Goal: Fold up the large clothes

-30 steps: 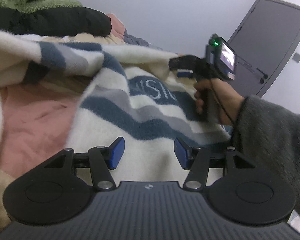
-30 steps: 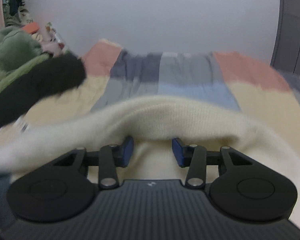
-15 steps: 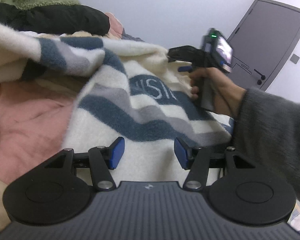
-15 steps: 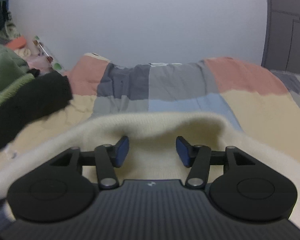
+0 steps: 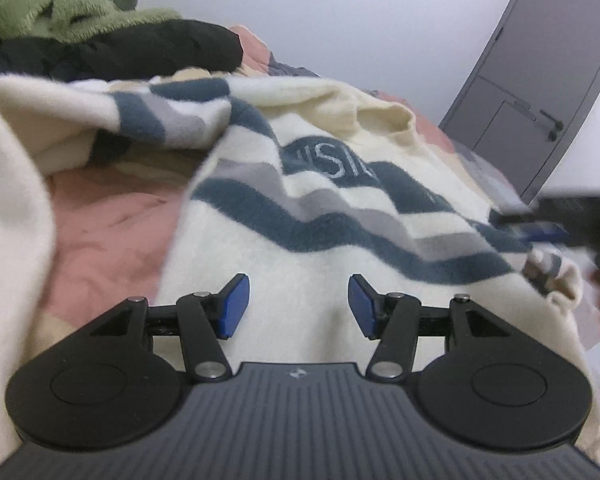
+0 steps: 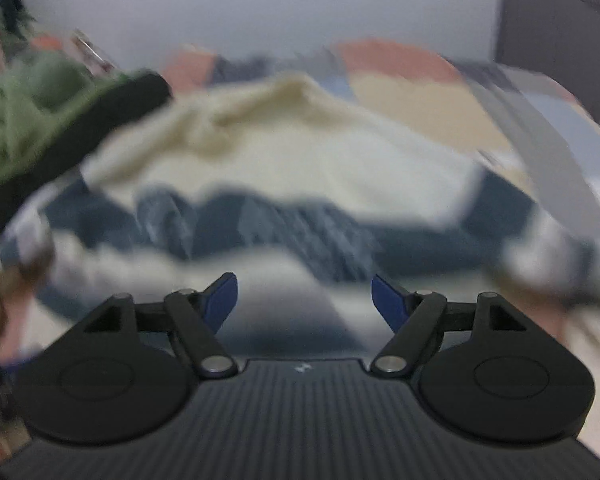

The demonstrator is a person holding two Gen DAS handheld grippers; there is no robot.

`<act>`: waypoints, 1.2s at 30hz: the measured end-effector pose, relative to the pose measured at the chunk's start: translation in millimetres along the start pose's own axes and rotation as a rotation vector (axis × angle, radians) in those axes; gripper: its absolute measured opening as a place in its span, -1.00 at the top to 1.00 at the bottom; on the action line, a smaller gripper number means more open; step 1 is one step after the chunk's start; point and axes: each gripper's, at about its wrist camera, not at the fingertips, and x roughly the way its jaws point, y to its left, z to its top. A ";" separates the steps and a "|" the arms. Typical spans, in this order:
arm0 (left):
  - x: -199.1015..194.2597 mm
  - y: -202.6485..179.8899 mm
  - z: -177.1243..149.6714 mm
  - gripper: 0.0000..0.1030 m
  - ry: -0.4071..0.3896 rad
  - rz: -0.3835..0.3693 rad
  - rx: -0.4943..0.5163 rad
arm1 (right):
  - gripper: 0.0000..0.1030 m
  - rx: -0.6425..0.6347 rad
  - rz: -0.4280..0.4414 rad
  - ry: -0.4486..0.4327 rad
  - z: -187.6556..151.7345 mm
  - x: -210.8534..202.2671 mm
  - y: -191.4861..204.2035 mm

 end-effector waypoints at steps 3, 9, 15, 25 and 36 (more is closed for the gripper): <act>-10.6 -10.4 -4.2 -0.18 -0.005 0.037 0.035 | -0.47 0.023 -0.033 0.062 -36.8 -29.6 -14.8; -26.9 -24.2 -13.4 -0.18 -0.029 0.070 0.083 | -0.48 0.122 -0.136 0.173 -94.5 -51.6 -42.1; -34.7 -14.5 -20.2 -0.18 -0.025 0.108 0.028 | -0.55 0.110 -0.190 0.262 -117.8 -41.9 -52.8; -53.4 1.1 -24.9 -0.18 -0.004 0.146 -0.064 | -0.54 0.143 -0.199 0.235 -123.5 -59.5 -66.9; -75.1 39.4 -34.0 -0.18 0.022 0.271 -0.271 | -0.14 0.368 0.004 0.200 -133.1 -47.8 -88.5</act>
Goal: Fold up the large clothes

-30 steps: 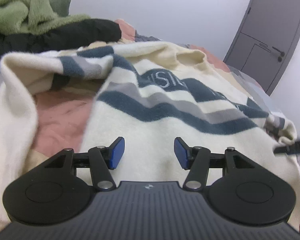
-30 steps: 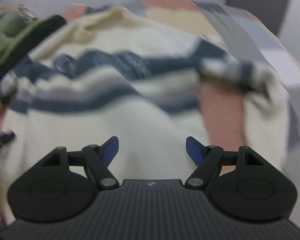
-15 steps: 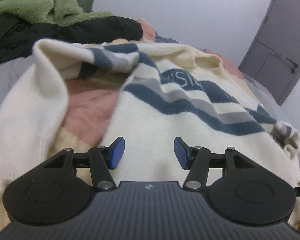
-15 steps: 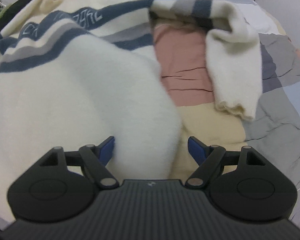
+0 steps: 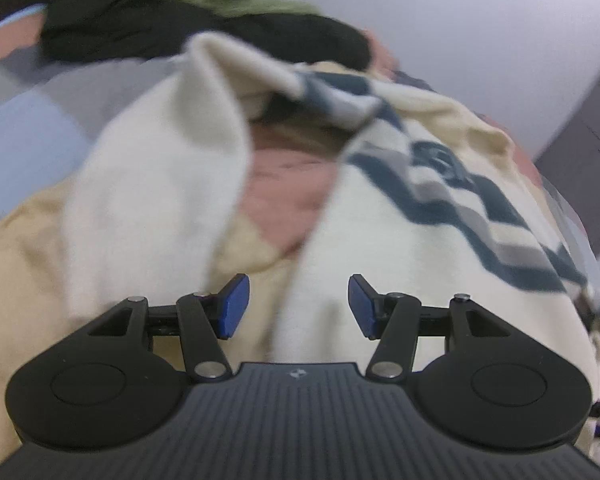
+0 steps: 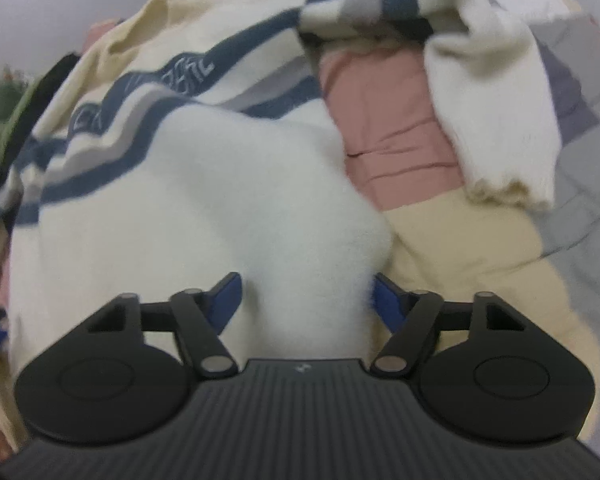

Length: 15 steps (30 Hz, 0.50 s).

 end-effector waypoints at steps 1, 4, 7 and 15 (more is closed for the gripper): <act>-0.1 6.5 0.4 -0.18 0.009 -0.002 -0.034 | -0.03 0.025 0.020 0.009 -0.9 3.8 -1.6; 0.9 18.9 -0.7 -0.18 0.041 -0.037 -0.104 | 0.46 0.035 0.078 0.001 -5.0 0.6 3.0; 0.2 21.9 -4.2 -0.18 0.061 -0.079 -0.136 | 0.62 0.019 0.125 -0.049 -6.0 -13.8 5.3; 9.7 8.0 -22.1 0.18 0.206 -0.207 -0.156 | 0.65 0.026 0.226 -0.208 -12.3 -51.0 0.0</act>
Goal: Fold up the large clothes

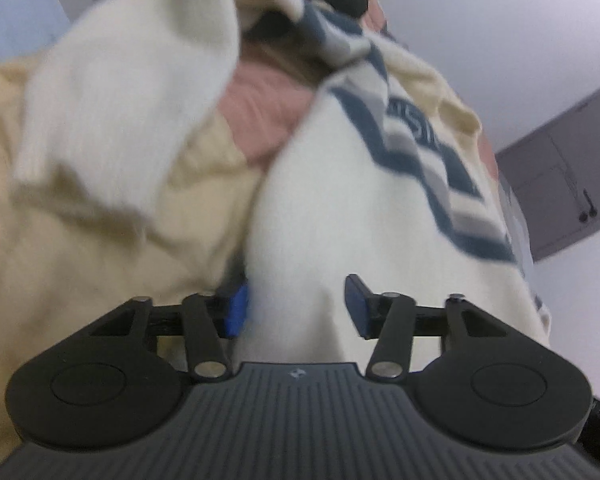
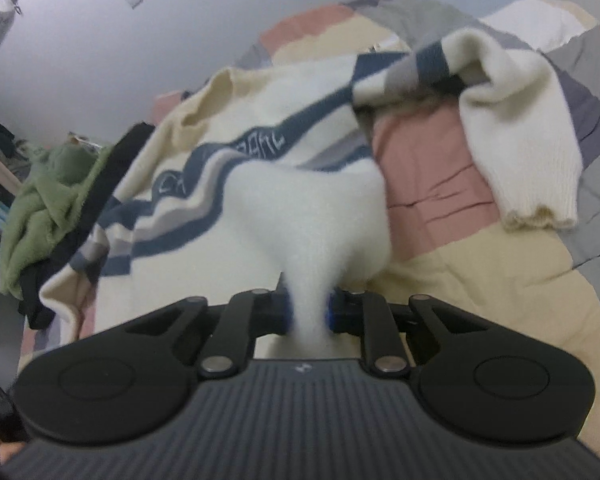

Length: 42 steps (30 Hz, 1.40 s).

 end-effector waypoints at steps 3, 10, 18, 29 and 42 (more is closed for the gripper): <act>2.6 -9.5 -5.8 0.57 0.035 -0.002 0.048 | 0.65 -0.038 -0.016 -0.009 0.8 -0.9 4.1; -40.8 -23.1 -2.9 0.65 -0.030 -0.063 0.068 | 0.66 -0.080 -0.025 0.073 8.0 -10.5 8.6; -50.1 -23.9 -4.7 0.64 0.036 0.068 0.114 | 0.64 -0.229 -0.120 0.269 -1.2 4.9 24.7; -65.5 -33.7 2.0 -0.20 -0.062 0.135 0.160 | 0.45 -0.205 -0.089 0.212 5.3 -12.3 29.2; -65.9 -128.0 4.6 -0.33 -0.240 0.051 0.426 | -0.22 -0.240 -0.066 -0.032 32.8 -37.9 59.8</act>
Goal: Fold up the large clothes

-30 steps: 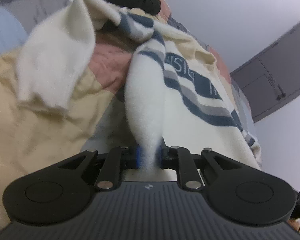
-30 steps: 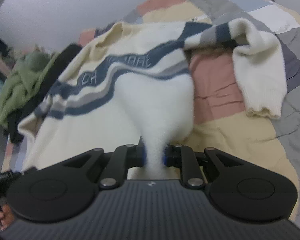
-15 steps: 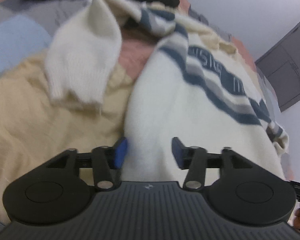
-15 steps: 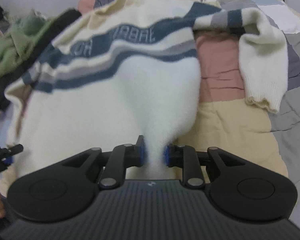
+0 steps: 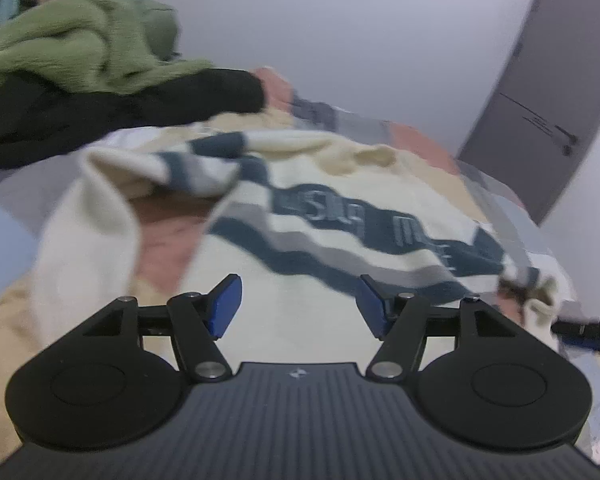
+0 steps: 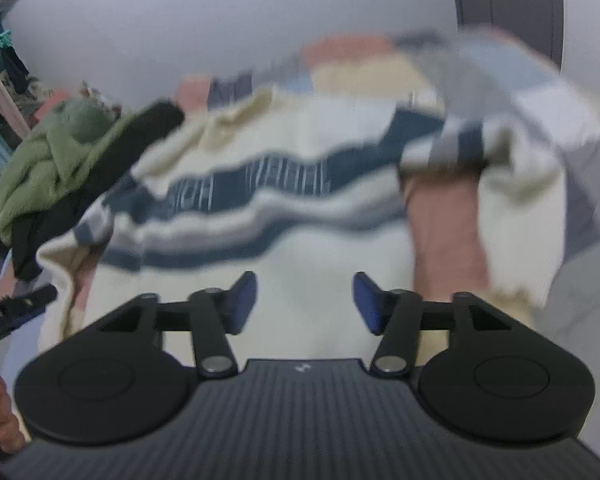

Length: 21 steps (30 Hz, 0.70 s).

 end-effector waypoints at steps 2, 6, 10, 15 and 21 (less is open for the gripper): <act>10.9 -7.9 -1.9 -0.33 0.004 -0.029 0.011 | -0.32 -0.028 -0.009 -0.052 6.5 -5.4 3.0; 40.8 -10.6 -8.4 -0.33 0.026 -0.063 0.017 | -0.32 -0.061 0.017 -0.032 10.3 7.4 11.6; 67.2 -2.2 -21.0 -0.33 0.054 -0.060 0.018 | -0.32 -0.066 0.049 0.014 -1.7 40.1 20.7; 89.2 12.0 -34.6 -0.33 0.120 -0.047 0.006 | -0.31 -0.068 0.034 0.078 -20.2 88.1 22.5; 109.0 11.9 -46.2 -0.33 0.181 0.008 0.067 | -0.29 0.019 0.026 0.224 -34.8 125.5 5.8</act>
